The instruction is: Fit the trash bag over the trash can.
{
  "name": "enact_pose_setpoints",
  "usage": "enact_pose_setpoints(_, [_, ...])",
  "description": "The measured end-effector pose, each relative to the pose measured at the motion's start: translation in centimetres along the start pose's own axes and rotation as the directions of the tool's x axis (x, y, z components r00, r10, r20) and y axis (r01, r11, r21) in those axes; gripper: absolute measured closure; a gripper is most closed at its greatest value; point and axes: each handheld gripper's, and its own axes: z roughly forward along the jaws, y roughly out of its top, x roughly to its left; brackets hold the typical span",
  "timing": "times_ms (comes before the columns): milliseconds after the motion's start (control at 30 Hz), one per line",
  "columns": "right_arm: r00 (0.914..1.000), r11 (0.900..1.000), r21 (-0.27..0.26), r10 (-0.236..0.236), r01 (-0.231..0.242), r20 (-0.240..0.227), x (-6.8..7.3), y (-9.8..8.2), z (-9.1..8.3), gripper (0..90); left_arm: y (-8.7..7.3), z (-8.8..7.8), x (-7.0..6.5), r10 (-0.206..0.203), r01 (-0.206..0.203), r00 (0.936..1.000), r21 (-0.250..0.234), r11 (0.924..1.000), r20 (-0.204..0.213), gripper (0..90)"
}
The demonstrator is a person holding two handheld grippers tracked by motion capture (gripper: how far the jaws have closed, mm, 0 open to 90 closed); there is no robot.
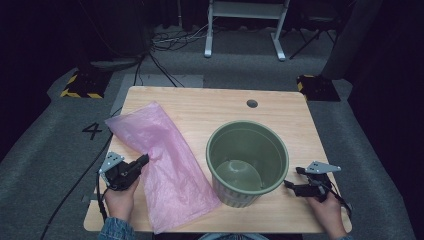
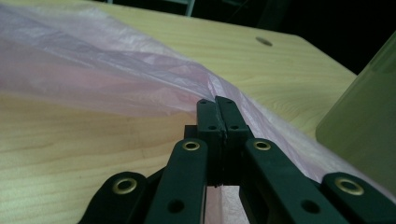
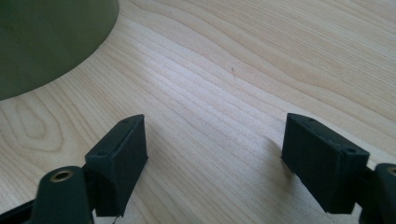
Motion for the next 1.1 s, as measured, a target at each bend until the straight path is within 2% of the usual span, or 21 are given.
enact_pose_setpoints(100, [1.0000, 1.000, 0.000, 0.000, 0.000, 0.000, 0.0, 0.0, 0.0, 22.2, 0.7, -0.6, -0.3, 0.014, -0.013, 0.9998, -0.030, 0.9995, 0.011, 89.5])
enact_pose_setpoints(233, [1.0000, 1.000, 0.000, 0.000, 0.000, 0.000, 0.0, 0.0, 0.0, 22.2, 1.8, -1.6, -0.9, 0.047, -0.045, 0.9987, -0.087, 0.9952, 0.020, 89.5])
enact_pose_setpoints(533, [1.0000, 1.000, 0.000, 0.000, 0.000, 0.000, 0.0, 0.0, 0.0, 22.2, 4.1, -2.4, -2.3, 0.129, -0.123, 0.9905, -0.114, 0.9858, 0.047, 89.4])
enact_pose_setpoints(733, [1.0000, 1.000, 0.000, 0.000, 0.000, 0.001, 0.0, 0.0, 0.0, 22.3, 6.4, -3.3, -3.1, 0.174, -0.164, 0.9834, -0.147, 0.9753, 0.053, 89.5])
enact_pose_setpoints(1100, [1.0000, 1.000, 0.000, 0.004, -0.004, 0.005, 0.1, 0.0, 0.0, 22.3, 9.3, -4.2, -4.3, 0.219, -0.205, 0.9743, -0.195, 0.9593, 0.054, 89.4])
